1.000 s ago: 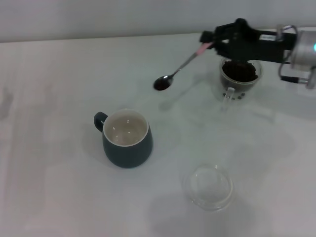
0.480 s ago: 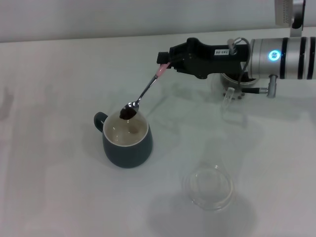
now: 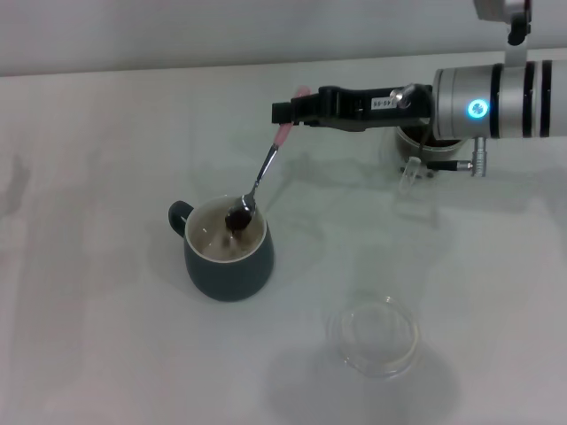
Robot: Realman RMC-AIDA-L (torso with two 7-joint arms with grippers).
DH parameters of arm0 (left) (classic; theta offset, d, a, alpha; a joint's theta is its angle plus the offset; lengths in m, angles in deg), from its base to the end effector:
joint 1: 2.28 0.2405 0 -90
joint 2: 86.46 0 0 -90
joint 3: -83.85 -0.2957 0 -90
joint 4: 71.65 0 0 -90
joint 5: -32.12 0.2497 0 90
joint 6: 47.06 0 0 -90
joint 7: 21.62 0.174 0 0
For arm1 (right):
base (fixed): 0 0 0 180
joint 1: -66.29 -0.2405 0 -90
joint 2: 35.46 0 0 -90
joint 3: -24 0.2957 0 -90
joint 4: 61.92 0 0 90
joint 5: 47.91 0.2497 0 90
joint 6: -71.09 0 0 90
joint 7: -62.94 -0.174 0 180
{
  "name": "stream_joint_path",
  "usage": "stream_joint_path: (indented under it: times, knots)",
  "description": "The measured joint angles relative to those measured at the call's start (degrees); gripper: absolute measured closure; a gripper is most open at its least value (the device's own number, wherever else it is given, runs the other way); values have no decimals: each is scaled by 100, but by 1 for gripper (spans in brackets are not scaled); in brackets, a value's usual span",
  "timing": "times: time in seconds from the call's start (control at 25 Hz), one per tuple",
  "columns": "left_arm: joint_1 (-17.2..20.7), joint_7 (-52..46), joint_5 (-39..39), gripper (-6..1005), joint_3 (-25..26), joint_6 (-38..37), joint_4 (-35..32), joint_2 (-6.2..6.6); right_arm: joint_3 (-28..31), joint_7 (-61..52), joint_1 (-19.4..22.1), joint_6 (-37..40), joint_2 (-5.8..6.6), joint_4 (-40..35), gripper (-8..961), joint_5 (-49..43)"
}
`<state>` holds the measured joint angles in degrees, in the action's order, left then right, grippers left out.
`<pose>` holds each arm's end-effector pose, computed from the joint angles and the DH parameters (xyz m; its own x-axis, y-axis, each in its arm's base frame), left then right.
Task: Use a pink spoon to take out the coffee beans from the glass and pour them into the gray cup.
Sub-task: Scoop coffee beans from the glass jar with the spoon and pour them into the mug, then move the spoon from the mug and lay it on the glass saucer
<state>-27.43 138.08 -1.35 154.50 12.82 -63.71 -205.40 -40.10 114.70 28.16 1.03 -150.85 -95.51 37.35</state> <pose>-0.4142 0.4030 -0.0367 0.5566 0.0306 0.8302 0.8306 -0.0005 -0.5568 0.2398 0.4614 -0.0693 0.2902 -0.8218 -0.4903 -0.8887 -0.4215 0.1806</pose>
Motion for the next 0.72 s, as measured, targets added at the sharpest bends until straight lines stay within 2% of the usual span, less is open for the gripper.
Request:
stream_joint_path:
  times: [0.2, 0.56, 0.72]
  knots:
    - [-5, 0, 11, 111, 0, 6, 5, 3, -306, 460, -45, 97, -10, -120, 796, 8]
    - [-24, 0, 16, 111, 1, 13, 22, 15, -785, 1275, 68, 156, -54, -911, 796, 53]
    - [-25, 0, 13, 111, 21, -3, 24, 18, -756, 1477, 258, 63, -13, -1061, 795, 557]
